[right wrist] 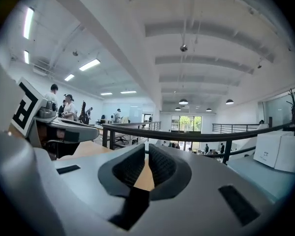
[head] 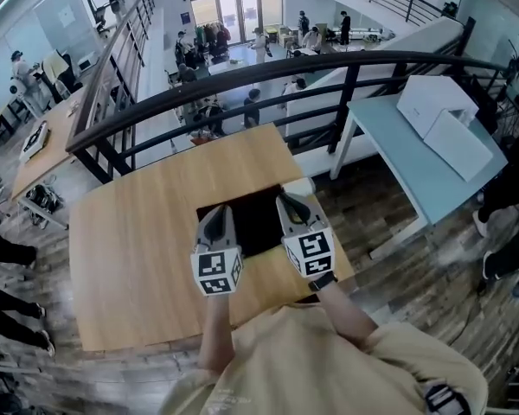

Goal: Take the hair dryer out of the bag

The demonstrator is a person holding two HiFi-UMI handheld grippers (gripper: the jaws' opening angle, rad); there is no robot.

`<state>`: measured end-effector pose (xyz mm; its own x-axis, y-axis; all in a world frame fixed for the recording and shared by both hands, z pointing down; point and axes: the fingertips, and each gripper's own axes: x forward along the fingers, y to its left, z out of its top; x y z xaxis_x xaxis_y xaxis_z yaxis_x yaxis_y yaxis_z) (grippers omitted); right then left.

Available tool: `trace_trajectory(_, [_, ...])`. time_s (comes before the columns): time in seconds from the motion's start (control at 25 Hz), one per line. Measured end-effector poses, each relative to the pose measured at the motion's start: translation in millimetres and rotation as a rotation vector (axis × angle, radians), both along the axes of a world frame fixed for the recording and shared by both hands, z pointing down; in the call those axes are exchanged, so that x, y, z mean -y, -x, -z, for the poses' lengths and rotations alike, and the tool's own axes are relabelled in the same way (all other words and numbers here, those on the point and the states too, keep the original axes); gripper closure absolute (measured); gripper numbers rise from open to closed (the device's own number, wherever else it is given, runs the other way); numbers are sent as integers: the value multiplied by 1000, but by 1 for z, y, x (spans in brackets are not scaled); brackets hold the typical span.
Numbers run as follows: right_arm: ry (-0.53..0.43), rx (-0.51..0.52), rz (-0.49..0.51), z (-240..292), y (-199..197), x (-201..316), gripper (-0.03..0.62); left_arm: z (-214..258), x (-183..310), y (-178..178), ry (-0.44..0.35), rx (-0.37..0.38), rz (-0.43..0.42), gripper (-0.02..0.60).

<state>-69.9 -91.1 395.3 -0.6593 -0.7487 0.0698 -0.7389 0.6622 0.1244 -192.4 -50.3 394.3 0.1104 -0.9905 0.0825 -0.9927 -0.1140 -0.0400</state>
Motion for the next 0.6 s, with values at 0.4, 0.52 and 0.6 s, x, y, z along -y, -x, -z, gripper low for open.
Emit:
trace_trajectory(0.4, [-77, 35, 33, 30, -1, -36, 579, 15, -33, 2, -45, 0, 62, 570])
trace_trajectory(0.52, [-81, 34, 36, 31, -2, -43, 579, 22, -41, -1, -71, -16, 57, 569])
trace_trajectory(0.6, [-84, 33, 34, 32, -4, -46, 579, 27, -45, -3, -84, -23, 55, 569])
